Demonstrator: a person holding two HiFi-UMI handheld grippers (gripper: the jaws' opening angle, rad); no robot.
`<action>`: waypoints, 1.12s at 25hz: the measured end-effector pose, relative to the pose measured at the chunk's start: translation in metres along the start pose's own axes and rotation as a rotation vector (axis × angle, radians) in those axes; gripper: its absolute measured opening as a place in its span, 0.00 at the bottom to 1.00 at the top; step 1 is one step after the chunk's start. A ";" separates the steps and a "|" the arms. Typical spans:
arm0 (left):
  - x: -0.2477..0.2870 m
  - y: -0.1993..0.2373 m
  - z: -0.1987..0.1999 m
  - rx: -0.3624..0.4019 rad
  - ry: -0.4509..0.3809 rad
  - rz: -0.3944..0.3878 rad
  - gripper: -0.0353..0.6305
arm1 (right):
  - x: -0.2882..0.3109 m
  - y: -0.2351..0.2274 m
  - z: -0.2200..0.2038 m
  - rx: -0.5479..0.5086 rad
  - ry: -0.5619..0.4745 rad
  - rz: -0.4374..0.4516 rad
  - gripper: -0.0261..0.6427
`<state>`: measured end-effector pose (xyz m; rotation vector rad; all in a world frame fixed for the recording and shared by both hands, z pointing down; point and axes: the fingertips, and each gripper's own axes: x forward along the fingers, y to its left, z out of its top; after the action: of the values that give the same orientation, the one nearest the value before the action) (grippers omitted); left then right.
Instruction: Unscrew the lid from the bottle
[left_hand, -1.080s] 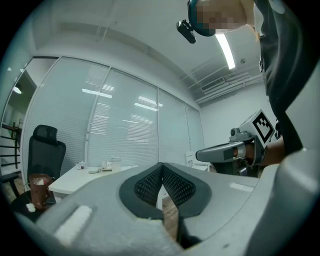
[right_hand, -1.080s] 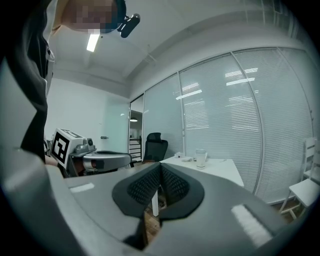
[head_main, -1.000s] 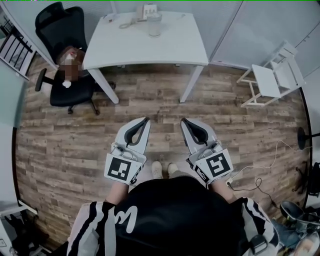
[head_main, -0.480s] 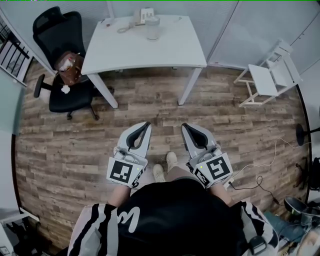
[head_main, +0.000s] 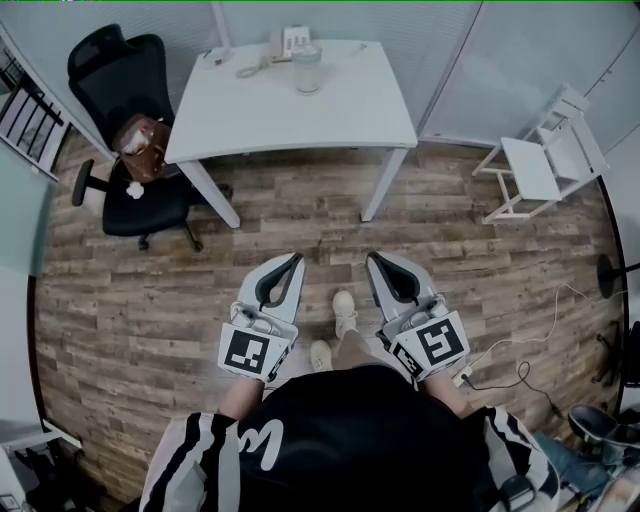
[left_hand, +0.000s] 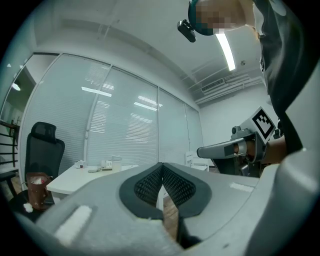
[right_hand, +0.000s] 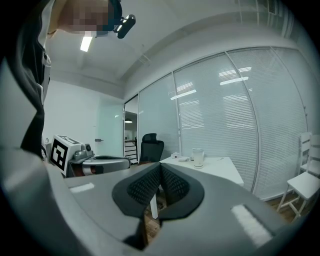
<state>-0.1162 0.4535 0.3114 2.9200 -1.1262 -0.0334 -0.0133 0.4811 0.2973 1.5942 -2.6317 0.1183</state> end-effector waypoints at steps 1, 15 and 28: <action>0.005 0.003 -0.001 -0.001 0.003 0.003 0.05 | 0.003 -0.004 0.000 -0.006 0.001 0.003 0.04; 0.086 0.034 -0.004 0.031 0.024 0.016 0.05 | 0.059 -0.077 0.008 -0.019 -0.014 0.033 0.04; 0.172 0.073 0.003 0.022 -0.012 0.055 0.05 | 0.120 -0.148 0.020 -0.039 -0.008 0.076 0.04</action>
<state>-0.0379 0.2842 0.3069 2.9103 -1.2151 -0.0389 0.0617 0.3052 0.2931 1.4863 -2.6844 0.0643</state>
